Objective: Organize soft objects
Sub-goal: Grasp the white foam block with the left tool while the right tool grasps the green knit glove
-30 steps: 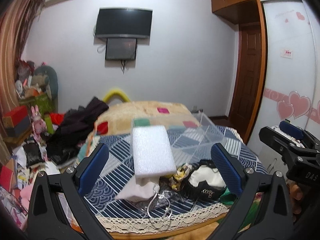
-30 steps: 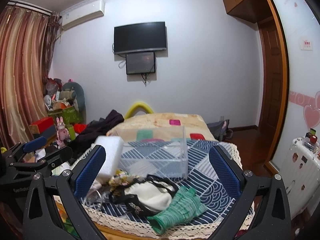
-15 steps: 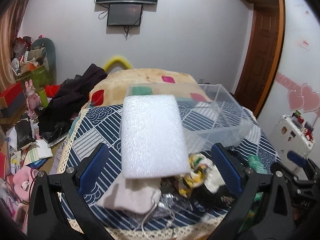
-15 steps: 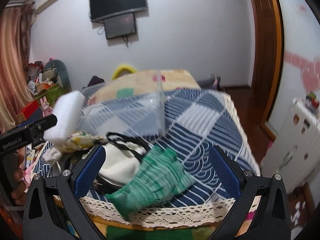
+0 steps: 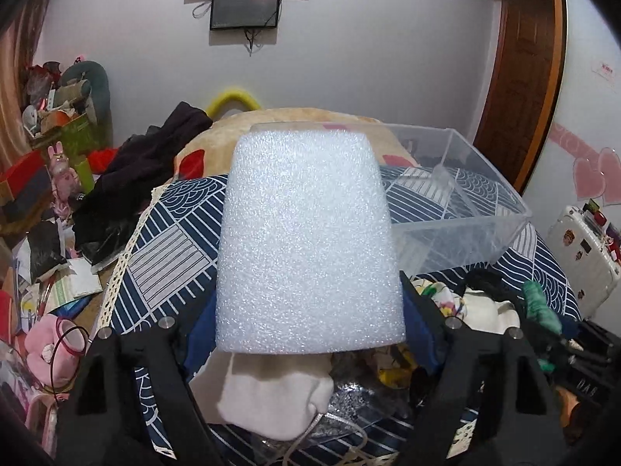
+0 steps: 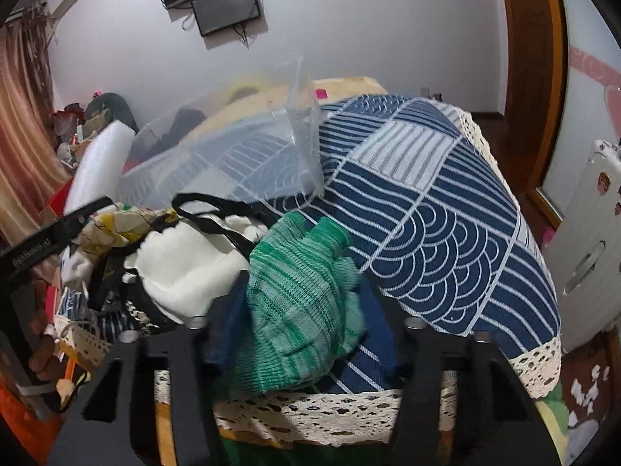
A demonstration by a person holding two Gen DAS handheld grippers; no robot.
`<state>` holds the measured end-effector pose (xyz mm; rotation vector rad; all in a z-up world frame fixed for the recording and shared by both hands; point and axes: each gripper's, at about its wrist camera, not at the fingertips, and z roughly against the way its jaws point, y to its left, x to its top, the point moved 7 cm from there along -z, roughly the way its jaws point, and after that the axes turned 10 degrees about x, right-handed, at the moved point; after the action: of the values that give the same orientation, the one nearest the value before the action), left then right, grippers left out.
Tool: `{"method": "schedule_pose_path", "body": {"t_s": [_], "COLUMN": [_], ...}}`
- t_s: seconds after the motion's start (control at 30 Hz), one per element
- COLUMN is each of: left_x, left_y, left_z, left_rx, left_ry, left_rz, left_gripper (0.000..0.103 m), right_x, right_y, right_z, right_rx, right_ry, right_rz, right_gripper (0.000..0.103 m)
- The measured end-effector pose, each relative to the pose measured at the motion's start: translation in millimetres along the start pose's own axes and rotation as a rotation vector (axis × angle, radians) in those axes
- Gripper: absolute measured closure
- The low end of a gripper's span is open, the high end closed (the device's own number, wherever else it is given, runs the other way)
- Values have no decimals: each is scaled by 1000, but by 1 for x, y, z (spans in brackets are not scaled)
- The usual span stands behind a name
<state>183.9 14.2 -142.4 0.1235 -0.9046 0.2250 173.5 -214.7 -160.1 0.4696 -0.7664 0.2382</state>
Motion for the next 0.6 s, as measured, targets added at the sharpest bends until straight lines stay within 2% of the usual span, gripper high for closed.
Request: {"method": "schedule_pose_path", "body": {"t_s": [0.17, 0.37, 0.47, 0.6], "left_x": [3, 20, 29, 45], "left_y": [3, 11, 14, 16], "left_z": [14, 36, 42, 46], "left_rx": [7, -14, -36, -17], "left_ry": [-46, -107, -124, -159], "left_rz": [-5, 12, 21, 9], "left_gripper": [22, 22, 22, 22], "right_x": [5, 17, 27, 59], "right_y": [8, 16, 21, 34], "right_z": [19, 44, 56, 62], "right_rx": [-1, -16, -24, -7], "right_ry": [-56, -120, -160, -219], "right_rz": [18, 43, 63, 87], "right_gripper": [65, 66, 66, 66]}}
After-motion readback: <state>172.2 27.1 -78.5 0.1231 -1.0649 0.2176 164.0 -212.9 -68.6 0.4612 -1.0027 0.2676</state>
